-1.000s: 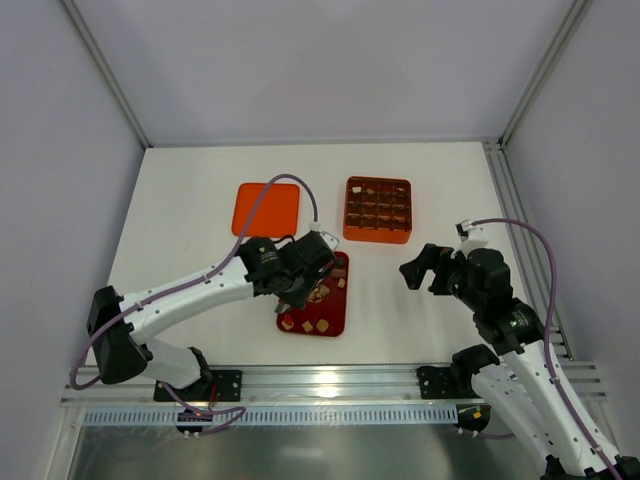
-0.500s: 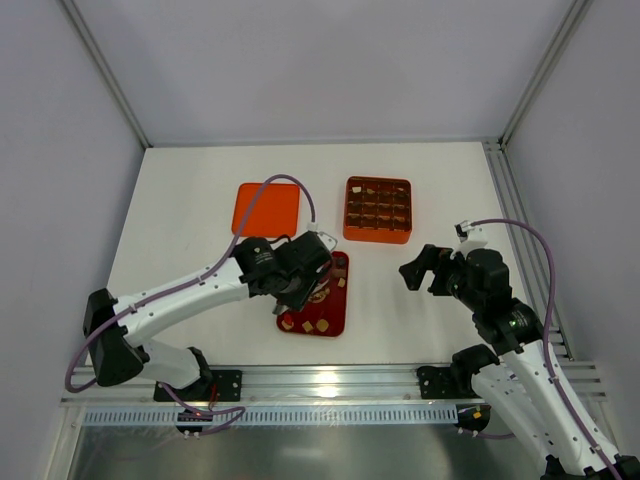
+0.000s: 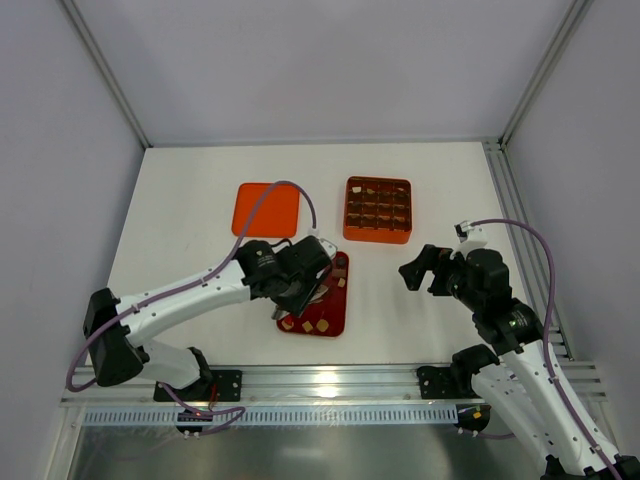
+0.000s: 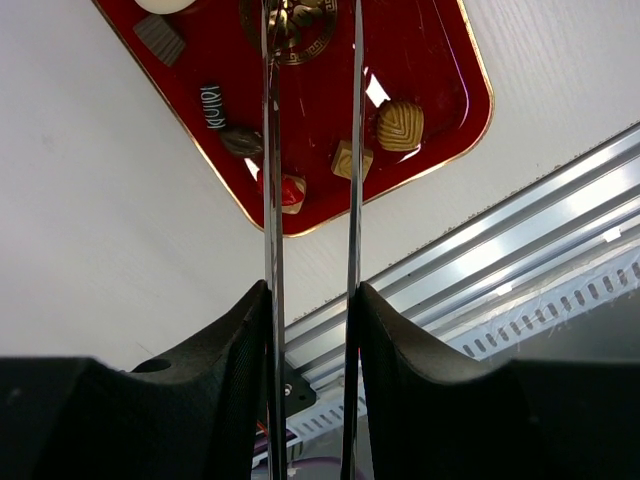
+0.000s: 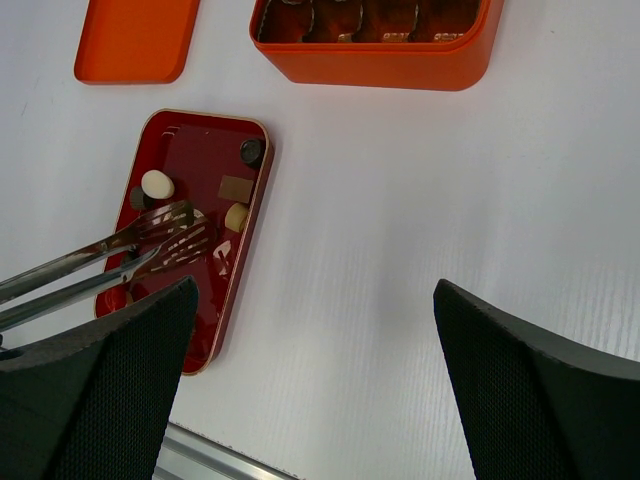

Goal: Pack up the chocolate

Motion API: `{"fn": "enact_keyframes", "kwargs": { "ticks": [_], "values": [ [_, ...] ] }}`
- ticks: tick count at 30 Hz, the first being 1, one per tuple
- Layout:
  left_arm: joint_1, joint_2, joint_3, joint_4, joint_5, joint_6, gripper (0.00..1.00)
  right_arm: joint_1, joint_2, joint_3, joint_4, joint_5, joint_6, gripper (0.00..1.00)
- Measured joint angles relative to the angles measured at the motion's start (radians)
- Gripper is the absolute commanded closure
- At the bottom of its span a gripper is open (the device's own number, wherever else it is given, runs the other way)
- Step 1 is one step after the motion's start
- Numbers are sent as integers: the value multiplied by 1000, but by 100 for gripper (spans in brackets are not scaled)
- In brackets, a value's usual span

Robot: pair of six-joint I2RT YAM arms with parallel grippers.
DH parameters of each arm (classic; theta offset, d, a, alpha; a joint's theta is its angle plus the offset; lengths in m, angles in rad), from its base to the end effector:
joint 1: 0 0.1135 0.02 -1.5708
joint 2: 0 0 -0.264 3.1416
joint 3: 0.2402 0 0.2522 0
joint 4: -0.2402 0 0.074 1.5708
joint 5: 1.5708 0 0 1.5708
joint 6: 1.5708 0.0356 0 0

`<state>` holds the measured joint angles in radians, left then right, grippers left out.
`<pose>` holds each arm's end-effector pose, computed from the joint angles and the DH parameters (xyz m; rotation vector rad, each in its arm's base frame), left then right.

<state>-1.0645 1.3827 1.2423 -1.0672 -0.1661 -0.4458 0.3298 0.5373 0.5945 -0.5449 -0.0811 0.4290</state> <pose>0.1314 -0.2248 0.2960 0.7999 2.6411 -0.1800 0.1231 0.0452 0.2712 0.0530 2.1023 0.5476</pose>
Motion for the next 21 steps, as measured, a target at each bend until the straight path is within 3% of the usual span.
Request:
{"fn": "enact_keyframes", "kwargs": {
  "ticks": [21],
  "values": [
    [-16, 10, -6, -4, -21, 1, 71, 0, 21, 0, 8, -2, 0, 0]
  ]
}}
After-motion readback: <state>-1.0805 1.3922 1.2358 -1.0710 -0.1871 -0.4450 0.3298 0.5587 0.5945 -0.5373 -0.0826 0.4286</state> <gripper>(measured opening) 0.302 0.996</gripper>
